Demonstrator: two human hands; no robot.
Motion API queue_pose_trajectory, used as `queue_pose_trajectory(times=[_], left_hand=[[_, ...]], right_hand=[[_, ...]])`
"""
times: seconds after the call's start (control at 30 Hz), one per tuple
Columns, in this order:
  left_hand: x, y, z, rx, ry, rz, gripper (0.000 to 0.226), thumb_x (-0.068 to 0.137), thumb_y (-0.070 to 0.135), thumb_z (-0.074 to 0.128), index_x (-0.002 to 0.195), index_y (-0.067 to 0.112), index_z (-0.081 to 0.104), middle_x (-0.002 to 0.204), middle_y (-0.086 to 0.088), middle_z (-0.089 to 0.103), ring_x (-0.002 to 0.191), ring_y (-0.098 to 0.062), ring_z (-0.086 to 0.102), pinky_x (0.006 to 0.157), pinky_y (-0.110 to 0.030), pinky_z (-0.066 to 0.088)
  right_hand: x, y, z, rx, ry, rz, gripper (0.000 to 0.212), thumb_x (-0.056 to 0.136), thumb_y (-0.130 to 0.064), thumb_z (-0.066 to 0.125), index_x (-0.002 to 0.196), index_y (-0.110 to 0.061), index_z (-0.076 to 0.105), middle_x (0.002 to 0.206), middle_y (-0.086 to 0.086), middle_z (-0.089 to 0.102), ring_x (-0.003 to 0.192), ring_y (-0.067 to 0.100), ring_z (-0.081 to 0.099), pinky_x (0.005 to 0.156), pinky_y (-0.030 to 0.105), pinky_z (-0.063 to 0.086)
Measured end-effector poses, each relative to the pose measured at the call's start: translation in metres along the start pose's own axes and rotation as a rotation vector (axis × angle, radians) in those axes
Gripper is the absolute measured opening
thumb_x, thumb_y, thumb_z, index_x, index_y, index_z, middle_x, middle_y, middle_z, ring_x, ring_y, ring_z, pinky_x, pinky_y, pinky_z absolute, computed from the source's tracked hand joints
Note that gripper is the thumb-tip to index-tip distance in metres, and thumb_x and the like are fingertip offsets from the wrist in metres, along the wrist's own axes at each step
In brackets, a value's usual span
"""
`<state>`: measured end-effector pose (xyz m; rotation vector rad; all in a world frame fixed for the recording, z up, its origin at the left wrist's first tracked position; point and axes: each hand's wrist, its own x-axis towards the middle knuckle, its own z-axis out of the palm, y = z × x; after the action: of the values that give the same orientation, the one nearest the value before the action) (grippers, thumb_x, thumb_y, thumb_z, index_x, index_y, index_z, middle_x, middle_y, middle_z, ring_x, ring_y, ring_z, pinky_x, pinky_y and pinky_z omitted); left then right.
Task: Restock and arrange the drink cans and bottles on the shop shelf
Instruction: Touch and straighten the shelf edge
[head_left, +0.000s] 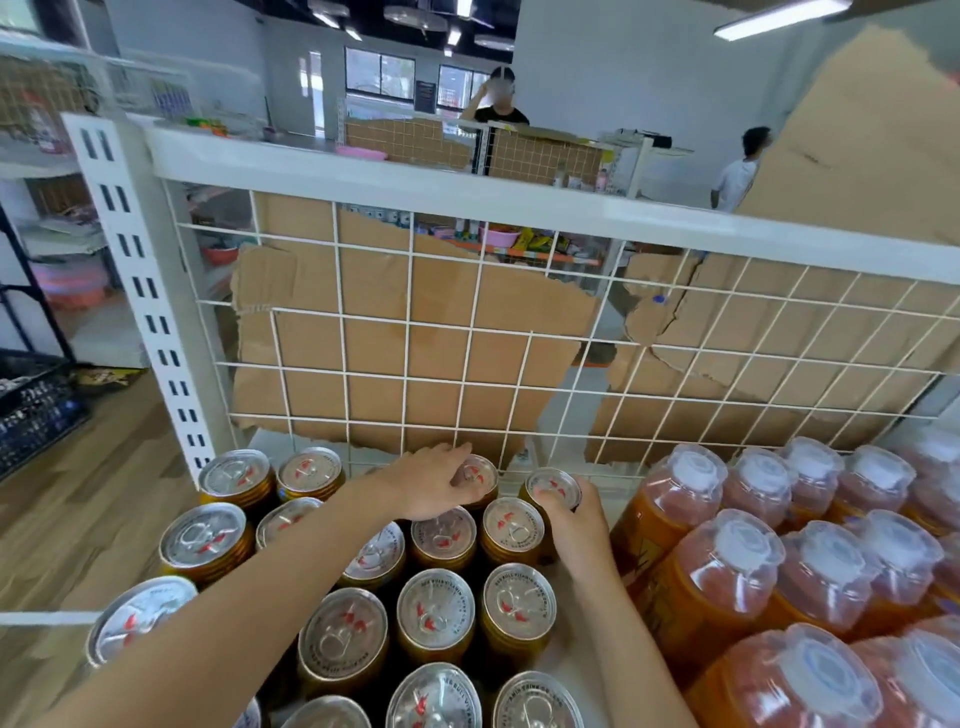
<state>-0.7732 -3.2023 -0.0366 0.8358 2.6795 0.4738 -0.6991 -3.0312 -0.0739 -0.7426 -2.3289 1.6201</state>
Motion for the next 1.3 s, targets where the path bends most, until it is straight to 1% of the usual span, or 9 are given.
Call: queue_pose_trajectory(times=[0.1,0.2,0.33,0.5,0.6,0.73,0.9,1.07,1.3], left_hand=[[-0.024,-0.003,-0.003,-0.038,0.102,0.04,0.058,0.094,0.042,0.047,0.144,0.017,0.032,0.146,-0.003,0.035,0.133,-0.022,0.034,0.11,-0.037,0.029],[-0.056,-0.011,-0.005,-0.097,0.196,0.025,0.057,0.093,0.038,0.052,0.144,0.02,0.033,0.146,0.0,0.034,0.134,-0.019,0.033,0.109,-0.03,0.027],[-0.098,-0.034,-0.009,-0.144,0.334,-0.014,0.049,0.091,0.036,0.056,0.137,0.023,0.043,0.136,0.003,0.048,0.124,-0.014,0.045,0.102,-0.028,0.037],[-0.144,-0.065,-0.02,-0.123,0.451,-0.185,0.05,0.091,0.033,0.057,0.137,0.022,0.042,0.138,0.002,0.045,0.123,-0.015,0.045,0.096,-0.02,0.035],[-0.157,-0.088,-0.025,-0.092,0.501,-0.264,0.049,0.091,0.032,0.057,0.135,0.017,0.044,0.137,-0.003,0.047,0.121,-0.019,0.047,0.098,-0.026,0.037],[-0.157,-0.113,-0.03,-0.113,0.565,-0.312,0.046,0.092,0.031,0.056,0.134,0.017,0.046,0.135,-0.002,0.048,0.114,-0.021,0.052,0.09,-0.027,0.04],[-0.141,-0.128,-0.03,-0.176,0.535,-0.296,0.044,0.092,0.03,0.055,0.133,0.016,0.046,0.131,-0.005,0.051,0.111,-0.022,0.053,0.091,-0.028,0.041],[-0.126,-0.144,-0.019,-0.246,0.515,-0.276,0.053,0.088,0.036,0.06,0.134,0.014,0.045,0.13,-0.005,0.05,0.115,-0.022,0.051,0.096,-0.033,0.043],[-0.119,-0.155,-0.015,-0.365,0.526,-0.283,0.059,0.081,0.039,0.068,0.132,0.017,0.048,0.126,-0.004,0.047,0.11,-0.022,0.055,0.093,-0.036,0.046]], right_hand=[[-0.011,-0.007,-0.002,-0.254,0.118,-0.178,0.057,0.088,-0.031,0.061,0.138,-0.014,0.039,0.141,0.01,0.04,0.128,0.027,0.041,0.103,0.038,0.036],[-0.023,-0.018,-0.004,-0.387,0.144,-0.375,0.06,0.087,-0.033,0.062,0.139,-0.016,0.037,0.145,0.007,0.037,0.134,0.024,0.033,0.109,0.039,0.031],[-0.035,-0.034,0.003,-0.429,0.002,-0.509,0.059,0.088,-0.039,0.058,0.14,-0.021,0.035,0.143,0.002,0.039,0.131,0.021,0.038,0.107,0.04,0.034],[-0.048,-0.062,0.021,-0.446,-0.197,-0.64,0.055,0.091,-0.038,0.056,0.14,-0.026,0.034,0.145,-0.002,0.04,0.129,0.017,0.042,0.103,0.034,0.034],[-0.052,-0.078,0.042,-0.52,-0.318,-0.695,0.055,0.09,-0.042,0.054,0.14,-0.029,0.032,0.145,-0.006,0.039,0.131,0.014,0.04,0.103,0.033,0.036],[-0.053,-0.095,0.064,-0.652,-0.475,-0.715,0.055,0.09,-0.047,0.053,0.139,-0.035,0.031,0.146,-0.009,0.038,0.13,0.013,0.041,0.104,0.042,0.039],[-0.053,-0.112,0.092,-0.719,-0.611,-0.699,0.054,0.091,-0.038,0.055,0.14,-0.029,0.032,0.146,-0.005,0.038,0.129,0.014,0.042,0.104,0.033,0.036],[-0.049,-0.119,0.131,-0.788,-0.638,-0.658,0.058,0.091,-0.038,0.057,0.142,-0.023,0.033,0.145,0.0,0.04,0.13,0.016,0.041,0.104,0.032,0.036],[-0.039,-0.121,0.155,-0.83,-0.615,-0.604,0.066,0.076,-0.052,0.069,0.132,-0.024,0.049,0.133,-0.005,0.053,0.119,0.014,0.05,0.097,0.035,0.042]])
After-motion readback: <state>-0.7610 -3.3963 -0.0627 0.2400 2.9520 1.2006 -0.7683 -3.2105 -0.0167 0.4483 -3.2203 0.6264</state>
